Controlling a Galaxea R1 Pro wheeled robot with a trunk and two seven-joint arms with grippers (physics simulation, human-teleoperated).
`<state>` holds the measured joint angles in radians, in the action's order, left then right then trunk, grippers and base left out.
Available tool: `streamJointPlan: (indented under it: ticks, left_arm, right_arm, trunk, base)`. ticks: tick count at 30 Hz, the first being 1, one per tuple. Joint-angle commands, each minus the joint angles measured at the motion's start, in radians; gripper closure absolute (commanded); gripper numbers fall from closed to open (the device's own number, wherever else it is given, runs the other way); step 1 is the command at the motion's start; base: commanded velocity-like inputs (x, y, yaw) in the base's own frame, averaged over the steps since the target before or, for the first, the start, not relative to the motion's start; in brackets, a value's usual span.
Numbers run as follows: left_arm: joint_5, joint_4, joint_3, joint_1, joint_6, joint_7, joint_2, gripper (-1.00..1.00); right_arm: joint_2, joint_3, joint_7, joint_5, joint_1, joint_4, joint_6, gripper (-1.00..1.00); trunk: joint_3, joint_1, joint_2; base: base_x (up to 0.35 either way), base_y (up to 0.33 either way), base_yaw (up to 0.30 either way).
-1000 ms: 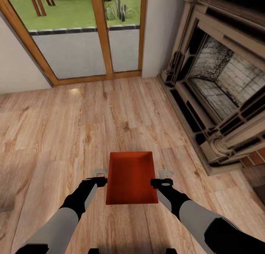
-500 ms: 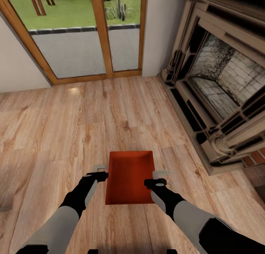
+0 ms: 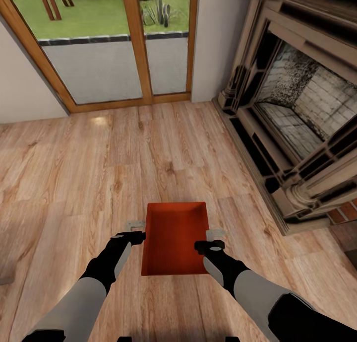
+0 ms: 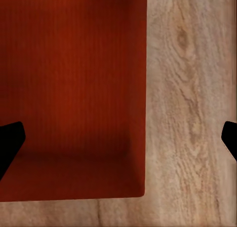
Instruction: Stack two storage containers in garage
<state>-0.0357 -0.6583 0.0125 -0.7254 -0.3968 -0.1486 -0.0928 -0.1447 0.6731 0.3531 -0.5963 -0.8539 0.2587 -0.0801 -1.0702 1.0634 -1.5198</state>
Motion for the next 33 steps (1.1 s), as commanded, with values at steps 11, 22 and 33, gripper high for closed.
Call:
streamJointPlan:
  ticks: [11,22,33]
  left_arm:
    - [-0.003,-0.001,0.001,0.0,-0.004,-0.008,-0.001,-1.0]
    - [-0.003,0.007,0.001,0.0,-0.004,-0.012,-0.001,-1.0]
    - [-0.003,0.009,0.0,0.0,-0.004,-0.012,-0.012,-1.0]
  right_arm:
    - [0.007,0.006,0.013,-0.004,-0.001,0.001,-0.007,-1.0]
    - [0.007,0.005,0.013,-0.004,-0.002,0.002,-0.007,-1.0]
    - [0.048,0.003,0.013,-0.003,-0.002,0.003,-0.014,-1.0]
  trunk:
    - [-0.001,0.0,0.0]
    - [-0.035,0.042,-0.077]
    - [-0.069,0.084,-0.154]
  base:
    - [0.0,0.0,0.0]
    - [0.0,0.0,0.0]
    - [0.0,0.0,0.0]
